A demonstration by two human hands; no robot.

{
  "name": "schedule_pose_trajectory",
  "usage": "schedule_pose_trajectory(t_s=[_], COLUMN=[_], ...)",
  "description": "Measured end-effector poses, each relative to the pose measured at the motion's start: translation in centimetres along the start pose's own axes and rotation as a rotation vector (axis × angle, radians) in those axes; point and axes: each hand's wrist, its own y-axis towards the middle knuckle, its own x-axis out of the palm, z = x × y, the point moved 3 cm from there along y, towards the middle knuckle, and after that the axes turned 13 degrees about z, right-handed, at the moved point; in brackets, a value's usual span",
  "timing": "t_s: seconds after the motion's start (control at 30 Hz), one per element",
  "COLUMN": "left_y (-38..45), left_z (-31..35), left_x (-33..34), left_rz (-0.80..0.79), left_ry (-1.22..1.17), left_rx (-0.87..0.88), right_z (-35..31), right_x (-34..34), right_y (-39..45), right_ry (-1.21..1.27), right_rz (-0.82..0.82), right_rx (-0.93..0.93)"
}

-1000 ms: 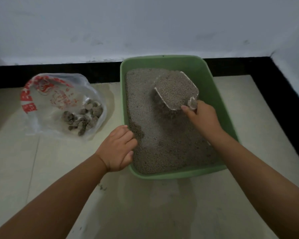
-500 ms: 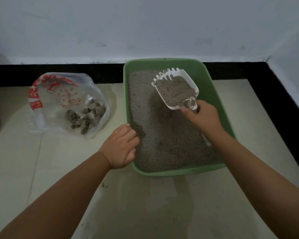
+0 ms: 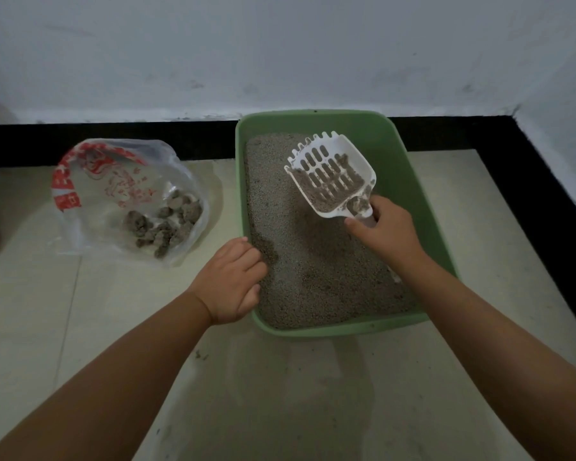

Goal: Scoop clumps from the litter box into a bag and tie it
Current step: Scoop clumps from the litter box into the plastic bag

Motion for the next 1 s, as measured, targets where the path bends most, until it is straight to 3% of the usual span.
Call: schedule_pose_trajectory(t_s=[0.6, 0.73, 0.87, 1.0], left_y=[0.0, -1.4, -3.9, -6.6], left_z=[0.3, -0.7, -4.5, -7.3], left_x=[-0.6, -3.0, -7.4, -11.1], left_rz=[-0.076, -0.016, 0.042, 0.128], left_ry=[0.024, 0.025, 0.209, 0.382], left_rx=[-0.077, -0.305, -0.636, -0.906], right_z=[-0.3, -2.8, -5.7, -7.6], right_x=[1.1, 1.6, 3.5, 6.0], right_y=[-1.0, -2.6, -5.2, -7.0], right_ry=[0.094, 0.114, 0.178, 0.018], right_rz=[-0.146, -0.224, -0.341, -0.458], right_rx=[0.155, 0.09, 0.032, -0.075])
